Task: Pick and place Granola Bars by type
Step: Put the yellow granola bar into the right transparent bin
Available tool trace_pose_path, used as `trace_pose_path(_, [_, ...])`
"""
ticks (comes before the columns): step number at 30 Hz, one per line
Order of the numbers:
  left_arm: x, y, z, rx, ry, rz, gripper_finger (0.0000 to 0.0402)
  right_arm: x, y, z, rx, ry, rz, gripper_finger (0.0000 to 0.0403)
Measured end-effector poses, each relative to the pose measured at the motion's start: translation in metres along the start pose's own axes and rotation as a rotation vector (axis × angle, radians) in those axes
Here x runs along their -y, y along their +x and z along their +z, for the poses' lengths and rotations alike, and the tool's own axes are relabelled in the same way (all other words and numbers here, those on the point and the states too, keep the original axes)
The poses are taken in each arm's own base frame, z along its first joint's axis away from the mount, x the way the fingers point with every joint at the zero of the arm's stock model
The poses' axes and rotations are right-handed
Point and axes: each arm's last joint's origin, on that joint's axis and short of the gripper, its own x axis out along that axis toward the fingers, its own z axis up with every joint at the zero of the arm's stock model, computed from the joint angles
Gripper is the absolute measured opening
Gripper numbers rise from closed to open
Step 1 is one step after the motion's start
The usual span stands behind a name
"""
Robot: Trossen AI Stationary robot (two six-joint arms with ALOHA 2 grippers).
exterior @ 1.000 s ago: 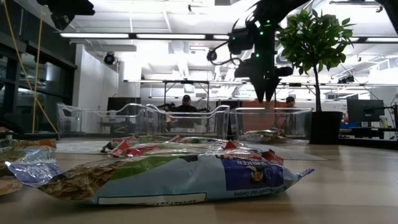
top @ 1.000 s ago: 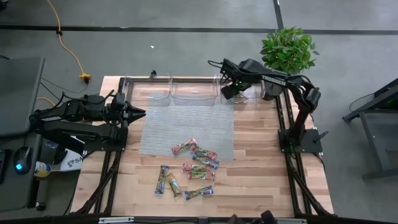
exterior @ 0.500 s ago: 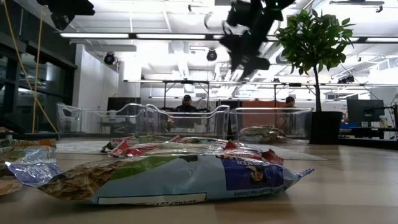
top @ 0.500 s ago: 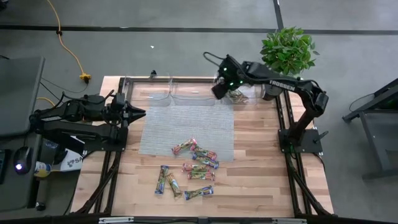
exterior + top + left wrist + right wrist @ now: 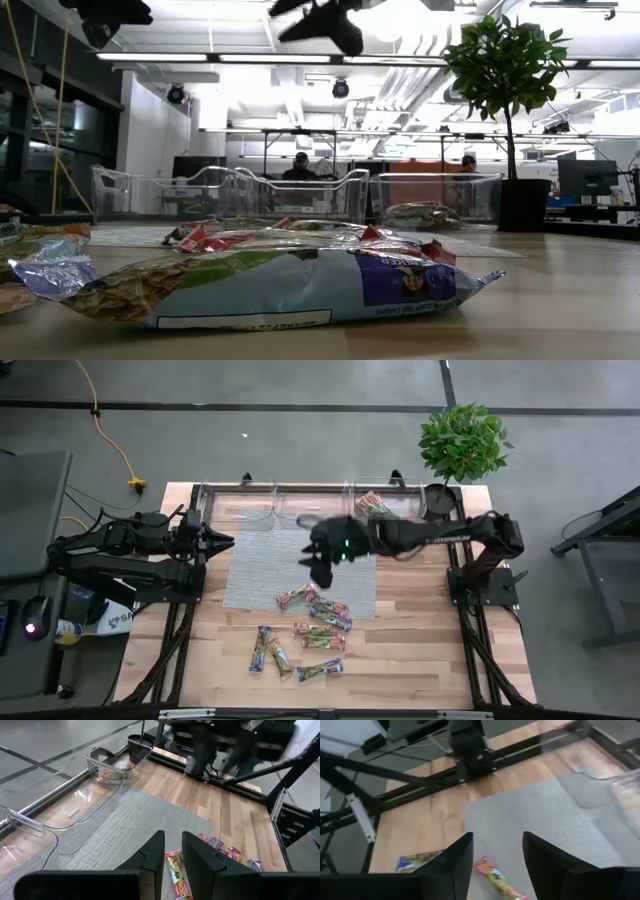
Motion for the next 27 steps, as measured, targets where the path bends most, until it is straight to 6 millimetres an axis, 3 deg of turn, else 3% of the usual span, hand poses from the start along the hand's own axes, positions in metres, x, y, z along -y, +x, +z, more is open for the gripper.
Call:
trace_pose_path(6, [0.001,0.000,-0.001,-0.020,-0.154,-0.037,0.0065,-0.045,-0.004,-0.017,0.030,0.022,-0.014,0.0153])
trace_pose_path(11, [-0.001,0.000,-0.007,-0.096,-0.233,-0.024,0.0065,-0.056,-0.015,-0.026,0.029,-0.009,-0.144,0.0150])
trace_pose_path(15, [-0.003,-0.001,-0.015,-0.170,-0.230,0.001,0.0065,-0.049,-0.047,-0.023,-0.009,-0.012,-0.246,0.0123])
trace_pose_path(21, [-0.003,-0.001,-0.016,-0.184,-0.239,-0.003,0.0065,-0.039,-0.111,-0.015,-0.012,-0.003,-0.302,0.0013])
trace_pose_path(27, [-0.005,-0.002,-0.019,-0.215,-0.233,0.017,0.0065,-0.033,-0.163,-0.016,0.011,0.041,-0.349,0.0004])
